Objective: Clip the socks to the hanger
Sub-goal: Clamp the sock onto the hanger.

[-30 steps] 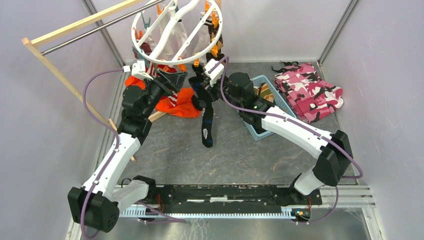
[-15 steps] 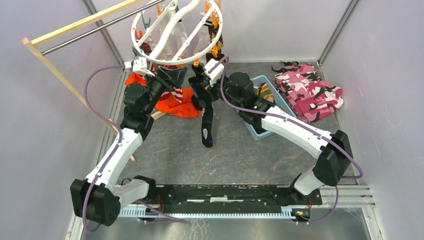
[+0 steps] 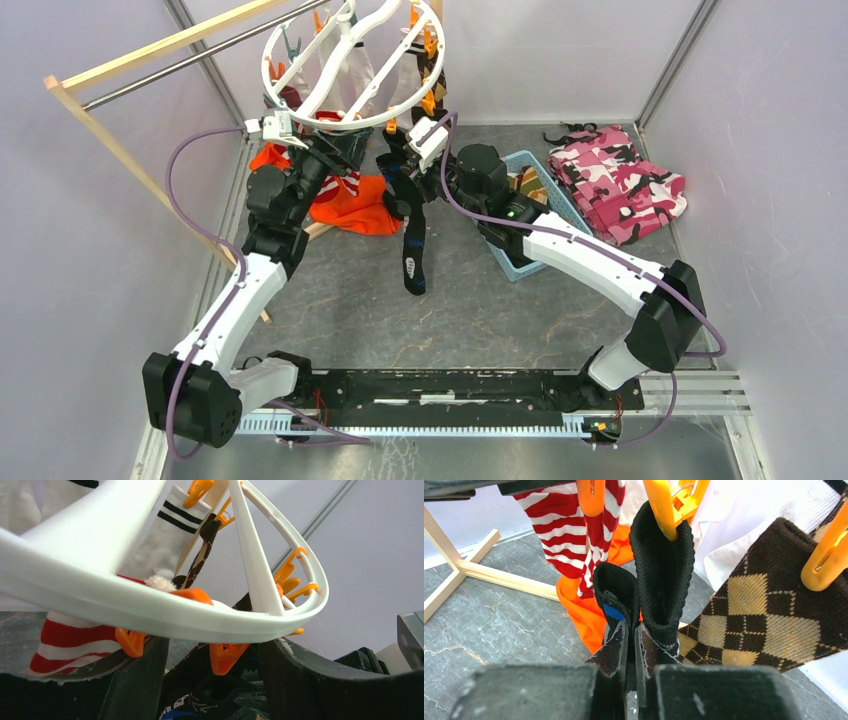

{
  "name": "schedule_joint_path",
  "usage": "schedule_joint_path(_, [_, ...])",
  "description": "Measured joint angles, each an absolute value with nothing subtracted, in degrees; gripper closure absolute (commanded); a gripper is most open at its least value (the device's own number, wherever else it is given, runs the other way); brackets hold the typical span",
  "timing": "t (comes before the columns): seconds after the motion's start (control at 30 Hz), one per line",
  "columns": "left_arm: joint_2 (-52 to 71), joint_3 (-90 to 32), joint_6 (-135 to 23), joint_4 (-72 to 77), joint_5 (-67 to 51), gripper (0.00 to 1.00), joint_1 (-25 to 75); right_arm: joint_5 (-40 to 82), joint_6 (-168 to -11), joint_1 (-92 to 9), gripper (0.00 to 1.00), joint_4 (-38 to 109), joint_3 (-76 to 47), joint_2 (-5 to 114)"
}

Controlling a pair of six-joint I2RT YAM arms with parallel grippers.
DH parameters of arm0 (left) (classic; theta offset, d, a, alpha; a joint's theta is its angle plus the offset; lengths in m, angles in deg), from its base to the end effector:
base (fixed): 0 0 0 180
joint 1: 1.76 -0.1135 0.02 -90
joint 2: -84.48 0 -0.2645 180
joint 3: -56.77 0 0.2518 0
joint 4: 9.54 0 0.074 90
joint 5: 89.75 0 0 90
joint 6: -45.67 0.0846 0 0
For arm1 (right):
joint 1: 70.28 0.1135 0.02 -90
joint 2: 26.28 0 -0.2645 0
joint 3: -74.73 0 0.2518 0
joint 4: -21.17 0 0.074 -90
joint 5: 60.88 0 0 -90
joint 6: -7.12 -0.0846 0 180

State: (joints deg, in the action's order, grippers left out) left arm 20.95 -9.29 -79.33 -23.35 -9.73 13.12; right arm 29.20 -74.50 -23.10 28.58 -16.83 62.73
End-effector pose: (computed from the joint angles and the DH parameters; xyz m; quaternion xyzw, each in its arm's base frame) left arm 0.2906 -0.0924 0.4056 -0.0358 0.6002 -0.3835 0.7010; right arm 0.2890 0.3117 0.3757 -0.3428 0.6518 0.2242 0.6383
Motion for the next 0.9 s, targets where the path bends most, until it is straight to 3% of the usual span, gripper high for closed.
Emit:
schedule_joint_path(0.47, [19.2, -10.9, -79.4, -23.5, -9.8, 0.32, 13.1, 29.2, -74.7, -23.1, 1.00, 28.6, -17.0, 62.7])
schedule_joint_path(0.77, [19.1, -11.1, -79.4, -23.5, -9.8, 0.40, 13.1, 29.2, -74.7, -23.1, 1.00, 28.6, -17.1, 62.7])
schedule_joint_path(0.9, [19.1, -11.1, -79.4, -23.7, -9.8, 0.35, 13.1, 29.2, -74.7, -23.1, 1.00, 28.6, -17.1, 62.7])
